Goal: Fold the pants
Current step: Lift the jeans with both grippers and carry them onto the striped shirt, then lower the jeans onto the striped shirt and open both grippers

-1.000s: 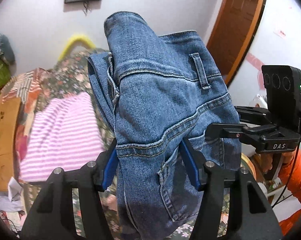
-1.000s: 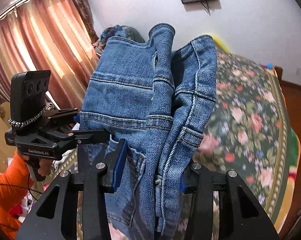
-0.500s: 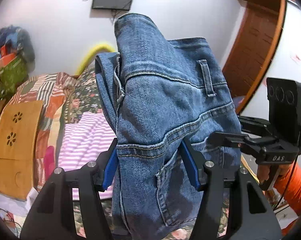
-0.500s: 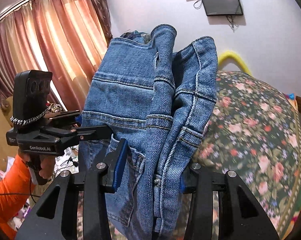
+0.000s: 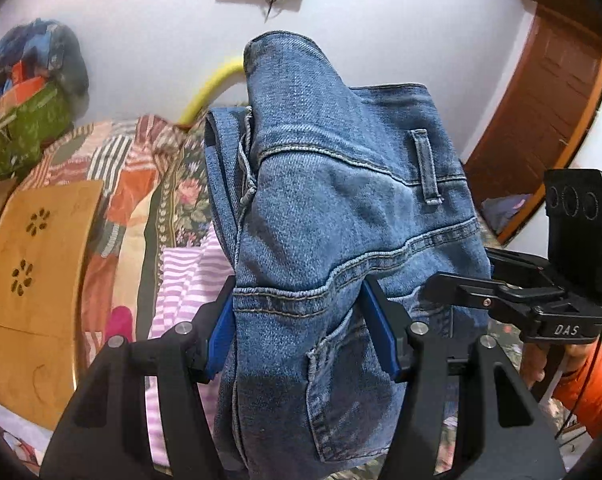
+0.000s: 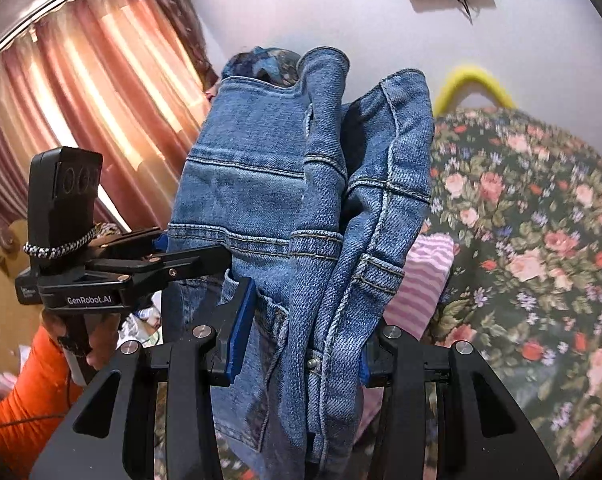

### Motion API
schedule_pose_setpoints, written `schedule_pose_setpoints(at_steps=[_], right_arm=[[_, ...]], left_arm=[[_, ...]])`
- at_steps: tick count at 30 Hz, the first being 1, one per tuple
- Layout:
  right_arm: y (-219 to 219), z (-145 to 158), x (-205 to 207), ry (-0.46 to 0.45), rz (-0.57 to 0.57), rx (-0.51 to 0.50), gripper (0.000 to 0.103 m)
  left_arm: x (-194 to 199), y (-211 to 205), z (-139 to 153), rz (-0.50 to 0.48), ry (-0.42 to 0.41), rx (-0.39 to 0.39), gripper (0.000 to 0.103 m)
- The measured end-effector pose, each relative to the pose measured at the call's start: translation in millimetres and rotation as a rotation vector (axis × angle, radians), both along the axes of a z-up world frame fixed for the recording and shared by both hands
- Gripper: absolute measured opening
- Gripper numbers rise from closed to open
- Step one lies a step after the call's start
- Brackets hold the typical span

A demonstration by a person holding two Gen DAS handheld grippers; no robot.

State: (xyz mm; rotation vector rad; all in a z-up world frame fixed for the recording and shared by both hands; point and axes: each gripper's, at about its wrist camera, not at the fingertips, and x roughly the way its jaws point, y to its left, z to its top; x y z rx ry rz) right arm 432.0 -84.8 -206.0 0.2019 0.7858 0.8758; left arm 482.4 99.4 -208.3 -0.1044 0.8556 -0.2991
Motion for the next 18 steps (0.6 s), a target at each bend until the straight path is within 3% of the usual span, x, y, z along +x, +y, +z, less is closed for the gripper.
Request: schedule_pose_setpoints(at_steps=[10,14,18], right_arm=[[16,-78,57,0.165,-0.048,-0.052,0.041],[13,-82,56,0.162,-0.033,-0.084,0.047],[5,-68,43,0.096,-0.036,-0.164,0.048]], left_arm=[[64,11,-84,0.051,0.147,-0.007,0.06],[63,17,-85,0.048,0.135,-0.011,0.061],[45,18,-69,0.093,0.076,0.094,0.06]])
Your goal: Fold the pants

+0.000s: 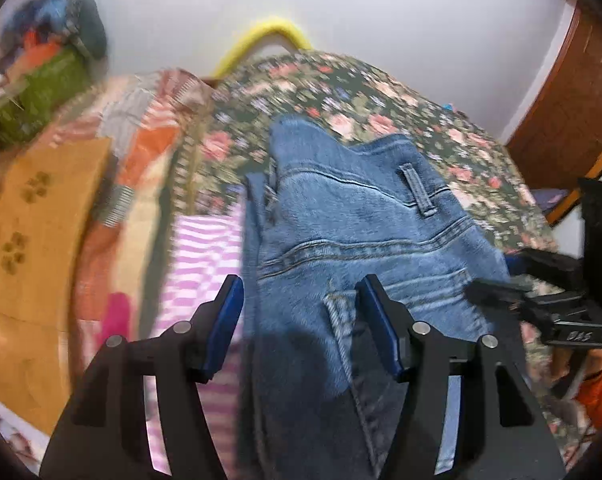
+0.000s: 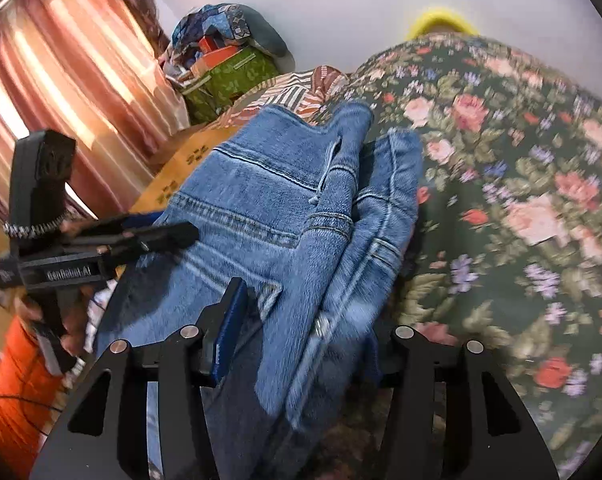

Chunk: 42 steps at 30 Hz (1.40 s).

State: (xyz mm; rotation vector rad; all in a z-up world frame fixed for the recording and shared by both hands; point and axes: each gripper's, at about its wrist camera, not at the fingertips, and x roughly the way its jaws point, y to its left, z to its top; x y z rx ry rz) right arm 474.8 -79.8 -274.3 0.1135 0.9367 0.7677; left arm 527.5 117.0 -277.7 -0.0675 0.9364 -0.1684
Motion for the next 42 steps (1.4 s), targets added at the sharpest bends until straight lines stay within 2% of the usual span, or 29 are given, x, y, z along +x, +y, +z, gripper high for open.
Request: schedule_pose_setpoints(at_steps=[4,8,13,20,25,30,33,37,38,40,42], right_arm=[[-13,11,-16,-0.088,-0.019,-0.102,0.048],[-30,38,-42,-0.152,-0.033,-0.116,0.048],[-47,98,-93,-0.298,-0.05,-0.069,0.048],[-67,182,-182,-0.473,-0.067,0.048,0.048],[-81,218,-239,-0.562,-0.078,0.131,0.048],[-95,243,-298,-0.663,-0.098,0.181,0.048],[-102,250,-323,-0.695,-0.106,0.214,0.049],[-108,252,-352,-0.727,-0.132,0.248,0.061],[-108,251,-358,-0.735,-0.139,0.254,0.067],[-109,249,-366,-0.748,-0.159,0.26,0.074],[-108,247,-372,-0.763,-0.176,0.262,0.079]], left_arm=[[-24,3,9,0.028,-0.028,0.073,0.06],[-61,4,34,0.039,-0.071,0.079,0.06],[-122,-6,98,0.04,-0.2,0.037,0.06],[-219,-44,192,0.013,-0.414,0.029,0.06],[-304,-69,245,0.029,-0.597,0.05,0.06],[-370,-83,270,0.045,-0.708,0.039,0.06],[-408,-90,276,0.054,-0.771,0.043,0.066],[-439,-94,277,0.057,-0.806,0.025,0.068],[-446,-94,276,0.062,-0.814,0.025,0.07],[-454,-94,275,0.074,-0.828,0.026,0.088],[-463,-94,273,0.084,-0.843,0.022,0.093]])
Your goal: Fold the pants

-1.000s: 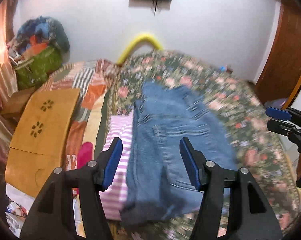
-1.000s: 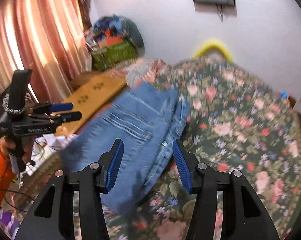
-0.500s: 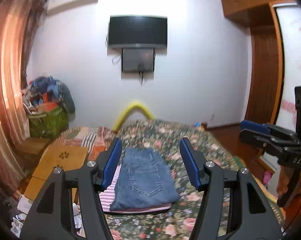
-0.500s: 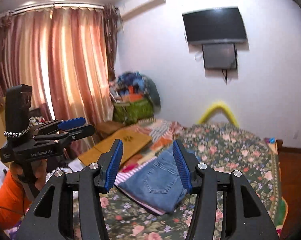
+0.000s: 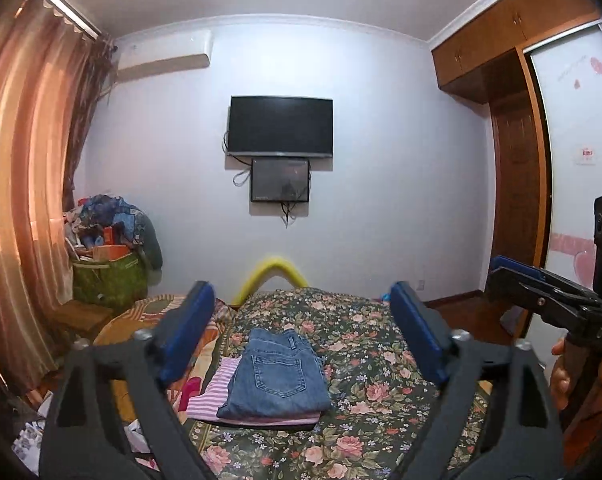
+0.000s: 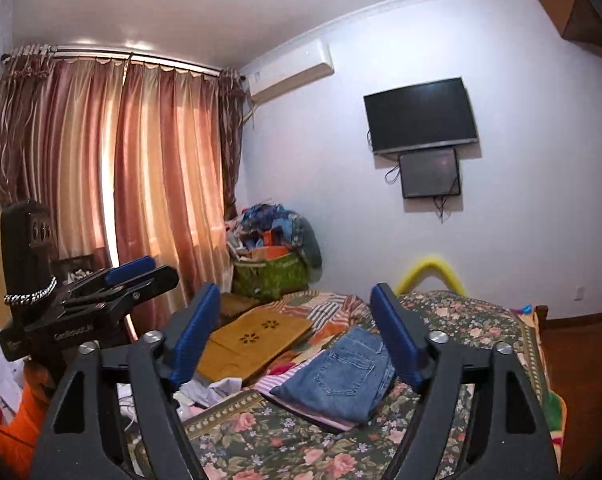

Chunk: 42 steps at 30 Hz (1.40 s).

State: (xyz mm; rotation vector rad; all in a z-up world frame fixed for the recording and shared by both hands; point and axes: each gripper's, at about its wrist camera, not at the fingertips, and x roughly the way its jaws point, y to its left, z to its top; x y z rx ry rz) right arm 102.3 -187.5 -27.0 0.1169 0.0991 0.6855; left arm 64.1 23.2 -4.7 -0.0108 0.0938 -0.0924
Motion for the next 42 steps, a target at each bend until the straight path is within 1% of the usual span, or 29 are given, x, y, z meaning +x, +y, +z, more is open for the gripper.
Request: schedule_pose_setpoints(at_steps=[2,4,5,8,14,22,30,42], right_arm=[[0,0,-3,-0.004,-0.011,0.005,0.087],[0,-1,-5,-0.009,-0.02,0.006,0.089],[0,-1,-8,-0.011,-0.025,0.005,0.094],[-1,-2,-14,-0.025,-0.043,0.005,0.102],[-1,-4,-17,-0.032,-0.081,0.001,0.103],[-3,-6,-21,-0.036,-0.089,-0.004,0.103],[-3,-11,-21,-0.028,-0.094,-0.012,0.103],[-4,-10,-24,-0.016,-0.098,-0.022,0.103]], left_arm=[[-8,0,-1,0.002,-0.003,0.001,0.095],[-14,1,-3,0.0,-0.002,-0.008,0.1],[-18,1,-4,0.002,-0.004,-0.012,0.101],[-21,2,-6,0.006,-0.006,-0.009,0.102],[-25,-4,-11,0.012,-0.011,0.004,0.102],[-27,-7,-14,0.005,-0.018,0.014,0.103],[-28,-5,-16,-0.003,-0.009,0.004,0.103],[-21,-1,-20,-0.011,0.01,-0.017,0.103]])
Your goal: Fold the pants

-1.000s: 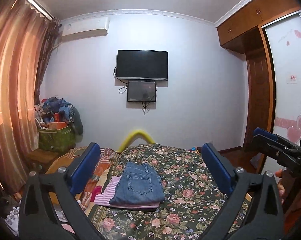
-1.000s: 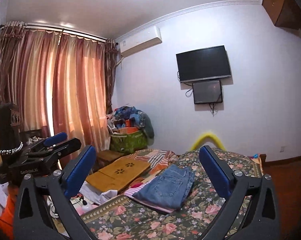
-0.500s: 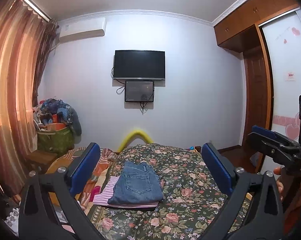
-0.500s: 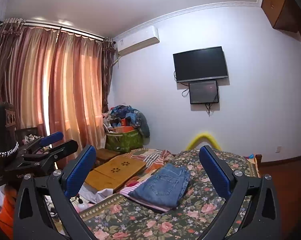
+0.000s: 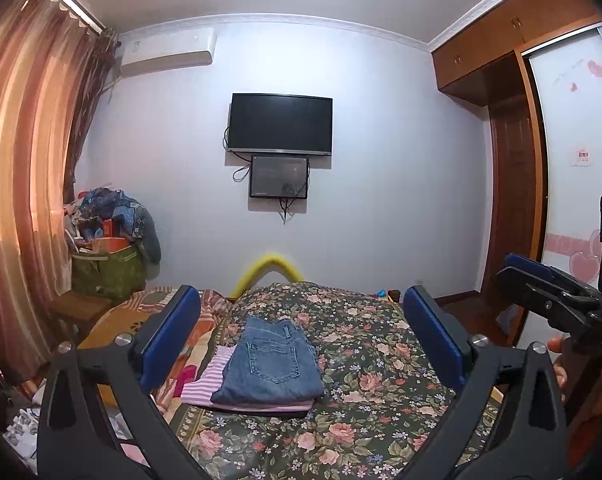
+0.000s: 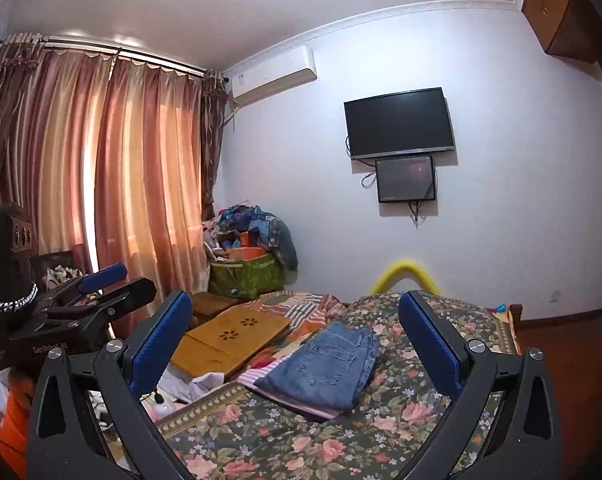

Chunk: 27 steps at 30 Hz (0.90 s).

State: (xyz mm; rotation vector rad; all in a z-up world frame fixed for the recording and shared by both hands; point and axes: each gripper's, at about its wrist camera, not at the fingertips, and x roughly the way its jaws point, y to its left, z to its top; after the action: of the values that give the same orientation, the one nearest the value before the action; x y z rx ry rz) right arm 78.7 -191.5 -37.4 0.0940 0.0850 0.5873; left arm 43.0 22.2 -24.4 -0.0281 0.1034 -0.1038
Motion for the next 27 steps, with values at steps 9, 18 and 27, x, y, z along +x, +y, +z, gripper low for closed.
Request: schedule_pose_setpoints(at_steps=[9,18,27], right_arm=[[-3,0,2,0.015,0.0,0.001,0.103],[-3,1,3,0.023,-0.005,-0.004,0.103],[-4,0,4,0.031,-0.016,-0.006,0.103]], left_arm=[[3,-1,-3,-0.009,0.007,-0.002,0.103],[6,-2,-4,-0.021,0.012,0.002,0.103],[11,-3,-5,-0.047,0.042,0.006,0.103]])
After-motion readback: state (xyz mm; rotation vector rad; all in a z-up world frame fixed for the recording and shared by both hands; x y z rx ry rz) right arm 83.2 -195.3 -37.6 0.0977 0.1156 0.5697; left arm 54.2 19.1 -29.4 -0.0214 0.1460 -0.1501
